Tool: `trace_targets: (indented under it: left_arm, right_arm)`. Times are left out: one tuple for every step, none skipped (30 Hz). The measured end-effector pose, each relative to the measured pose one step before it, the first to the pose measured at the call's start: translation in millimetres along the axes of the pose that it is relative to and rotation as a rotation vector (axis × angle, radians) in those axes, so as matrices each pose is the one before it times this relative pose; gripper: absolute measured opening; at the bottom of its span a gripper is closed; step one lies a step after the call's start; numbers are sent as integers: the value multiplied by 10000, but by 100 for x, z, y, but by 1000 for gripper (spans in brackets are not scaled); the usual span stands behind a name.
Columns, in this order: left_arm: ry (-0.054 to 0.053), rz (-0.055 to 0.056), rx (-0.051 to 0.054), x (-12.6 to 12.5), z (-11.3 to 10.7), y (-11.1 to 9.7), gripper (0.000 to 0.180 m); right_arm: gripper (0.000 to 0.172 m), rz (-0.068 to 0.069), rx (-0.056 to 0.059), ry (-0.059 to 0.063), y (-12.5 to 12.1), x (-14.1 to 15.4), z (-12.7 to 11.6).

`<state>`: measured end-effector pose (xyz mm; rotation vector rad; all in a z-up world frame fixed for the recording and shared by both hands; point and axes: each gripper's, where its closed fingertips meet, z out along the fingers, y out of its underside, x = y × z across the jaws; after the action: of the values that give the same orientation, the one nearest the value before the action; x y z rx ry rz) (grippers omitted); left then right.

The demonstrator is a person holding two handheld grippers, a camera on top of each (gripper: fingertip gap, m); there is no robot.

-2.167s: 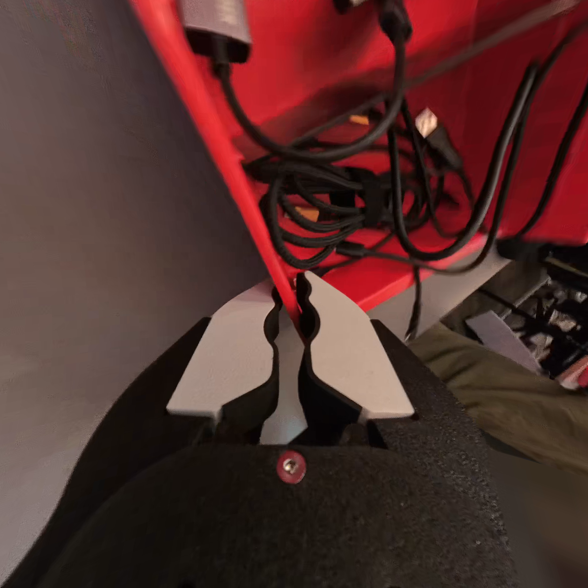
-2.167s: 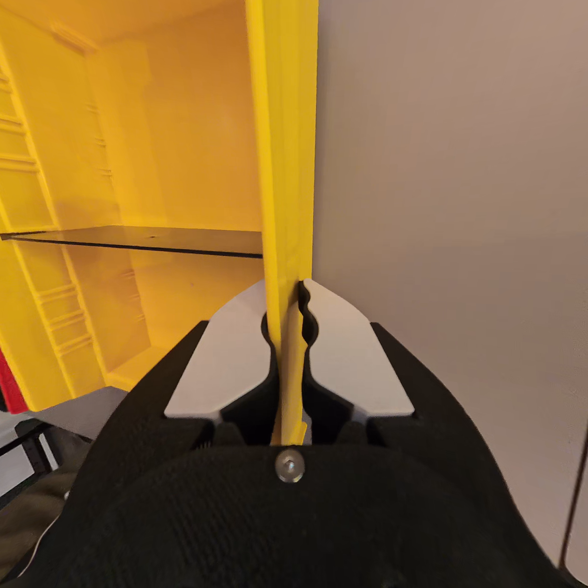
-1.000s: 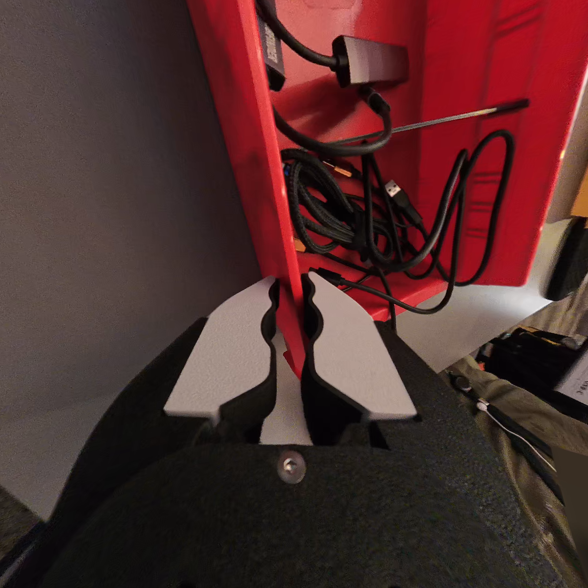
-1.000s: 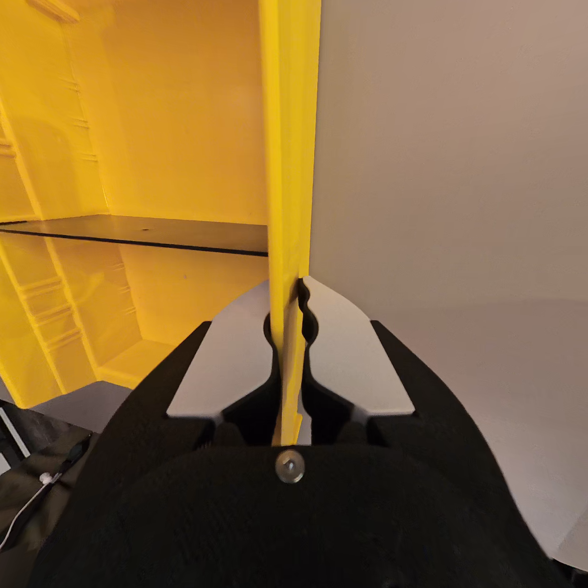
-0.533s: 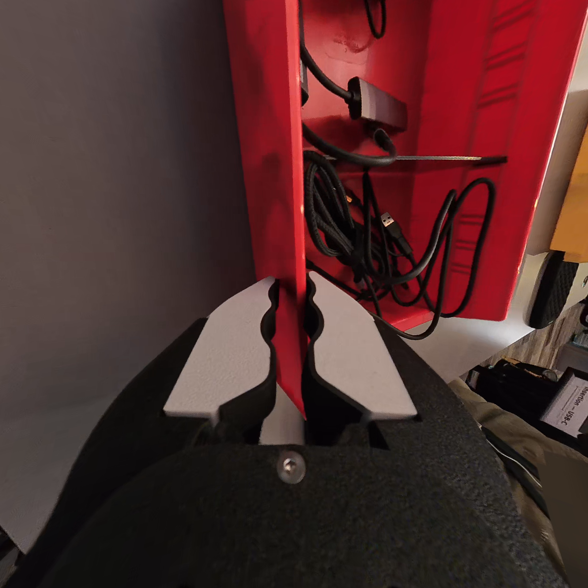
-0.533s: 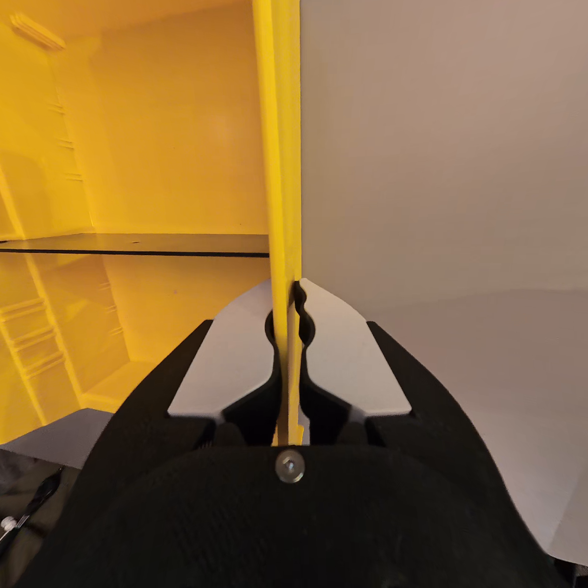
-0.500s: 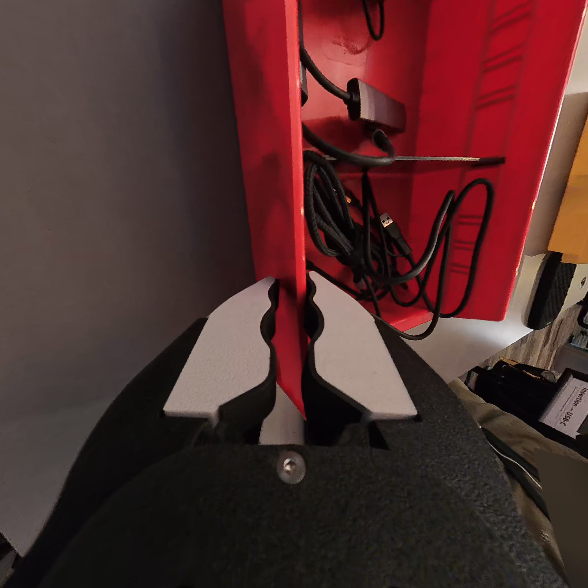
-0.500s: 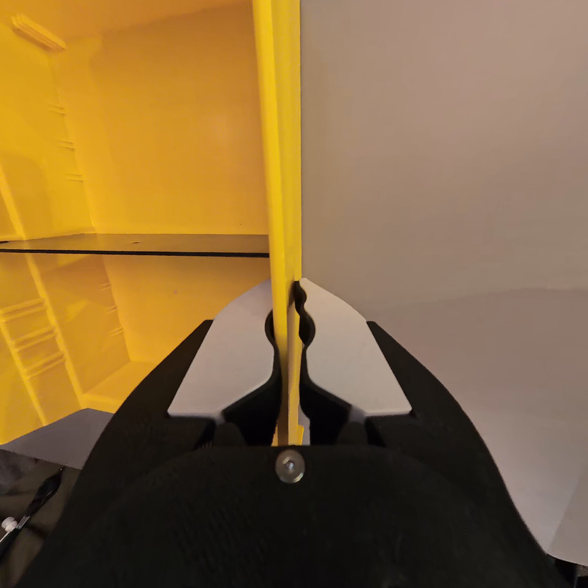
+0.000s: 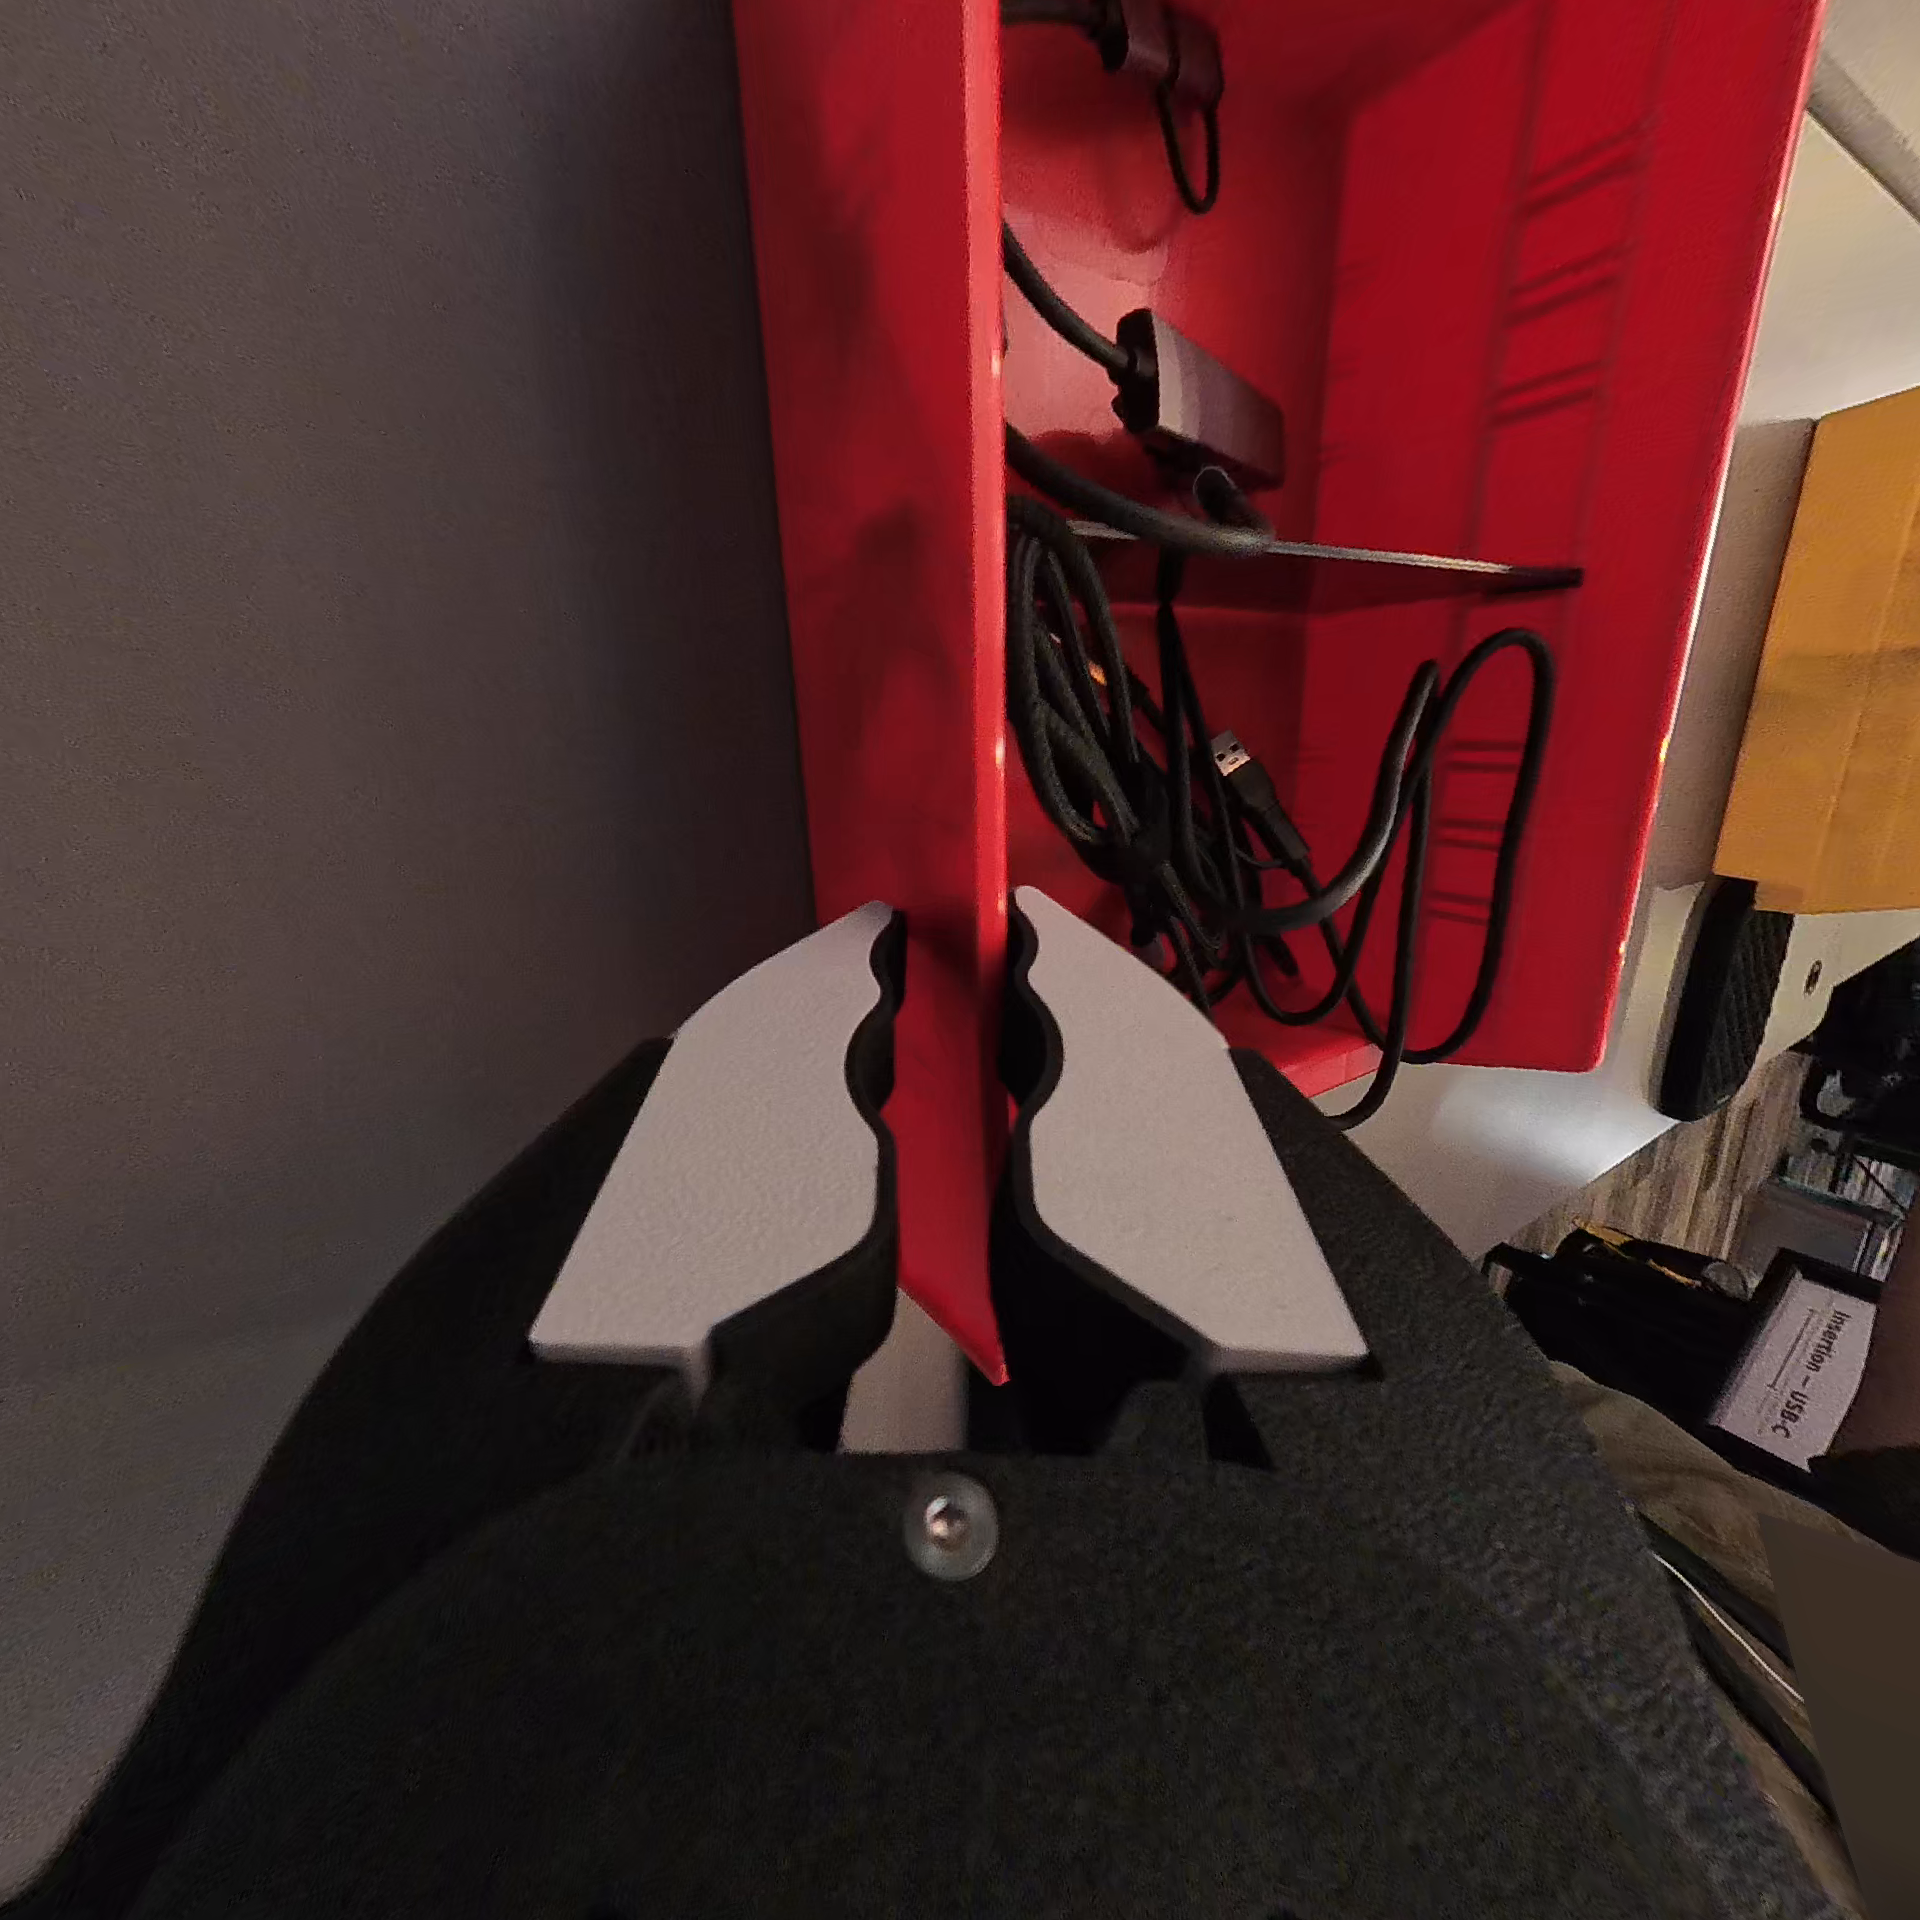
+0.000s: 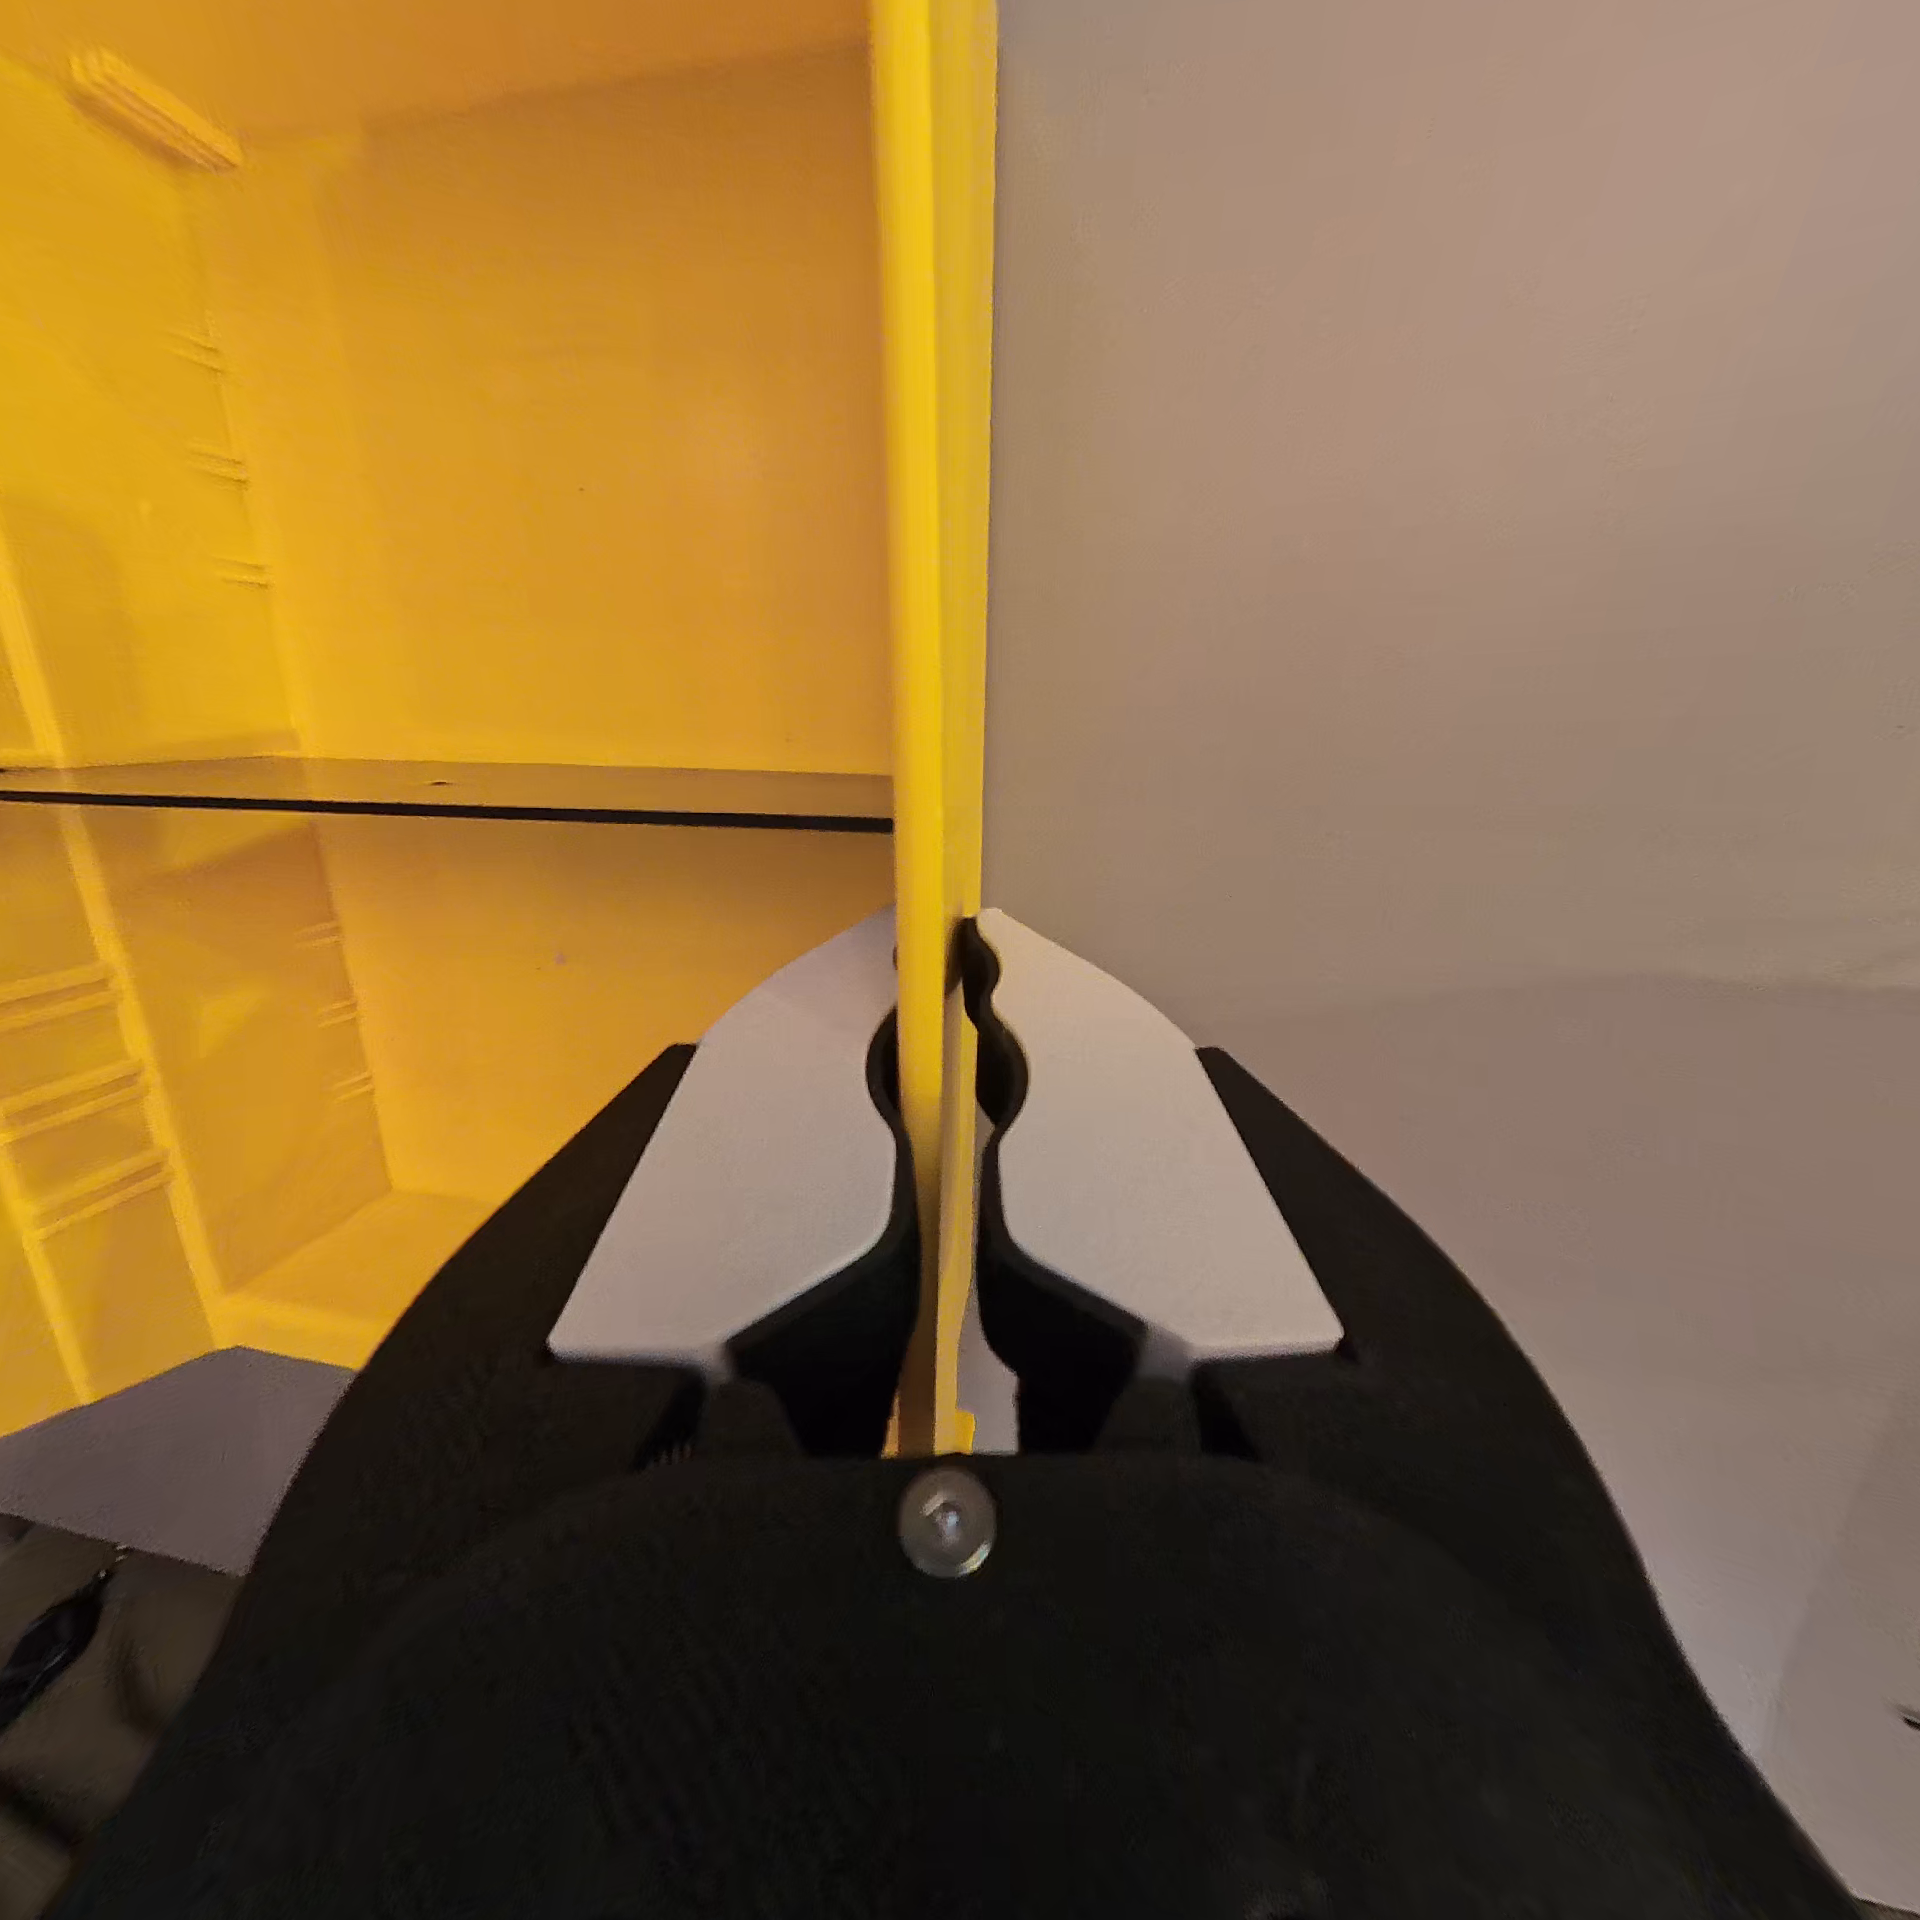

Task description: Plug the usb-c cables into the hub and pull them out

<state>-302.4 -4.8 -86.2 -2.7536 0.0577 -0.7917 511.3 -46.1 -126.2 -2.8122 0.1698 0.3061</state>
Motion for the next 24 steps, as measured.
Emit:
trace_targets:
  left_arm:
    - [76,75,60,81,-19,-14,15]
    - [88,119,106,75,-60,-24,15]
    - [177,93,195,141,-169,-83,15]
    - [246,35,268,196,-363,-148,15]
    - [349,-3,367,307,-653,-276,16]
    - [402,-21,462,357,-967,-445,16]
    - [391,-23,518,384,-1288,-628,12]
    - [263,-37,409,310,-1616,-711,11]
    - [55,-55,304,215,-1964,-844,12]
    - [-111,70,326,305,-2279,-1083,11]
    - [-264,248,385,469,-2522,-1358,12]
    - [-372,382,463,658,-2717,-1722,13]
    - [-424,505,517,823,-2782,-2059,15]
    - [-443,574,501,950,-2763,-2271,19]
    - [-453,504,461,1013,-2689,-2416,21]
    - [-383,446,484,1115,-2544,-2542,25]
    - [-289,393,512,1242,-2296,-2634,33]
    - [-202,313,470,1356,-1989,-2575,41]
    - [-64,252,420,1544,-1646,-2458,49]
    - [14,222,360,1674,-1269,-2305,57]
    - [28,262,270,1748,-960,-2132,65]
    - [-85,345,236,1639,-740,-1985,70]
    - [-131,476,222,1631,-536,-1878,72]
    - [-99,518,215,1706,-347,-1807,76]
  right_arm:
    - [5,-157,40,74,-15,16,-34]
    - [7,-191,84,79,-56,14,-79]
    - [7,-147,167,61,-151,32,-142]
    - [8,-70,282,-6,-300,-15,-238]
    - [11,-70,412,-120,-501,-166,-387]
    - [14,-61,460,-187,-562,-249,-609]
    - [15,-30,450,-150,-618,-177,-868]
    - [18,-51,466,-91,-761,-84,-1185]
    - [23,-91,483,13,-941,93,-1493]
    - [27,-136,472,174,-1179,325,-1830]
    - [30,-208,490,319,-1464,501,-2149]
    - [31,-285,539,441,-1793,636,-2446]
    - [31,-335,615,533,-2172,727,-2666]
    - [32,-327,678,591,-2530,826,-2795]
    - [35,-288,731,599,-2843,859,-2822]
    - [37,-233,786,541,-3110,824,-2747]
    - [37,-163,812,477,-3283,753,-2588]
    - [37,-95,796,432,-3329,683,-2345]
    - [37,-47,742,341,-3284,507,-2043]
    - [37,-1,673,198,-3131,209,-1717]
    - [41,55,610,96,-2981,-73,-1389]
    - [45,101,550,41,-2784,-328,-1118]
    - [46,91,454,-62,-2541,-659,-877]
    - [46,73,409,-114,-2361,-906,-684]
